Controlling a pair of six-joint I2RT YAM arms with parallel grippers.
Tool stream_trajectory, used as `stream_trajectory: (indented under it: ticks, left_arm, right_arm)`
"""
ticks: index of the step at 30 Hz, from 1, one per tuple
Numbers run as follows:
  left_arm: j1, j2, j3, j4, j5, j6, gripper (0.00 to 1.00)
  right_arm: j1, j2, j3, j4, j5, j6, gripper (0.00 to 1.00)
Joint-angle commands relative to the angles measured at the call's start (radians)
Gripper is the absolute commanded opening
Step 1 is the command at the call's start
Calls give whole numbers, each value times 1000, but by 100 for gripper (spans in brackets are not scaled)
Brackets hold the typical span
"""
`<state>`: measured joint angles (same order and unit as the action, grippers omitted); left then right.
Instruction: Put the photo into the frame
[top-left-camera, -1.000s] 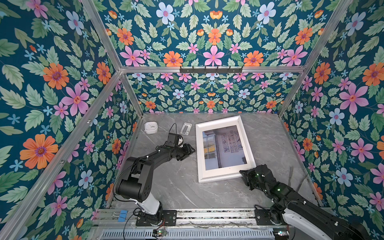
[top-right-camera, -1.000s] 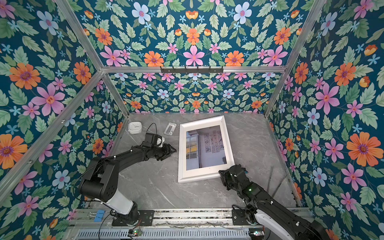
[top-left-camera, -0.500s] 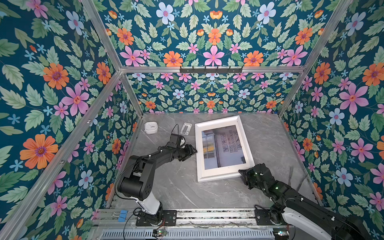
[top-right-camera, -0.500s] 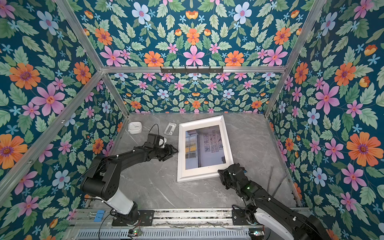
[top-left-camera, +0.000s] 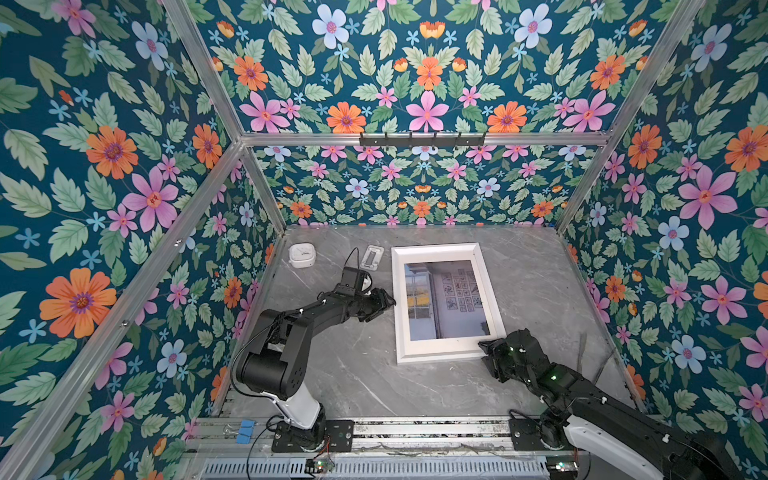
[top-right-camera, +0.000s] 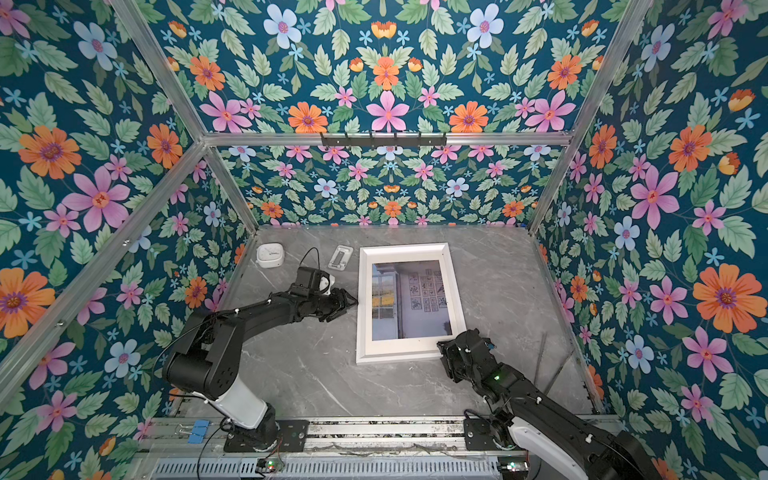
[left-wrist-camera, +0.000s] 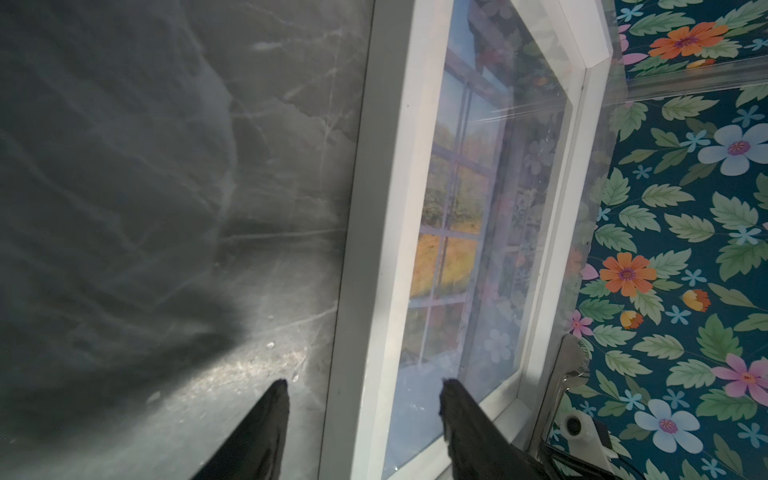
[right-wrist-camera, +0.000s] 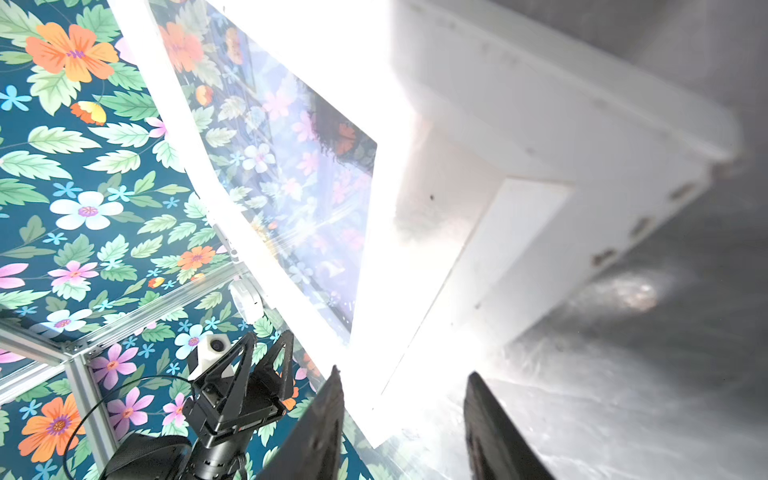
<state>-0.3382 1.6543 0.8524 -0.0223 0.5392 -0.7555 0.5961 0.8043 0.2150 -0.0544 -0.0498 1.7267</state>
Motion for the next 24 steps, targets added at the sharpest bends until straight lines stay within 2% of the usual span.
stream_trajectory:
  ticks: [1, 5, 10, 15, 21, 24]
  left_arm:
    - [0, 4, 2, 16, -4, -1, 62]
    - [-1, 2, 0, 12, -6, 1, 61]
    - [-8, 7, 5, -23, -7, 23, 62]
    - [-23, 7, 24, -94, -34, 65, 62]
    - [-43, -1, 7, -109, -45, 65, 62]
    - [-51, -11, -11, -96, -46, 55, 63]
  right_arm:
    - [1, 1, 11, 3, 0, -2, 48]
    - [1, -19, 65, -70, 17, -79, 50]
    - [-17, -38, 138, -146, 38, -225, 65]
    - [-21, -12, 255, -280, 135, -487, 87]
    - [-56, 94, 393, -401, 245, -792, 95]
    - [-155, 175, 412, -386, 183, -875, 99]
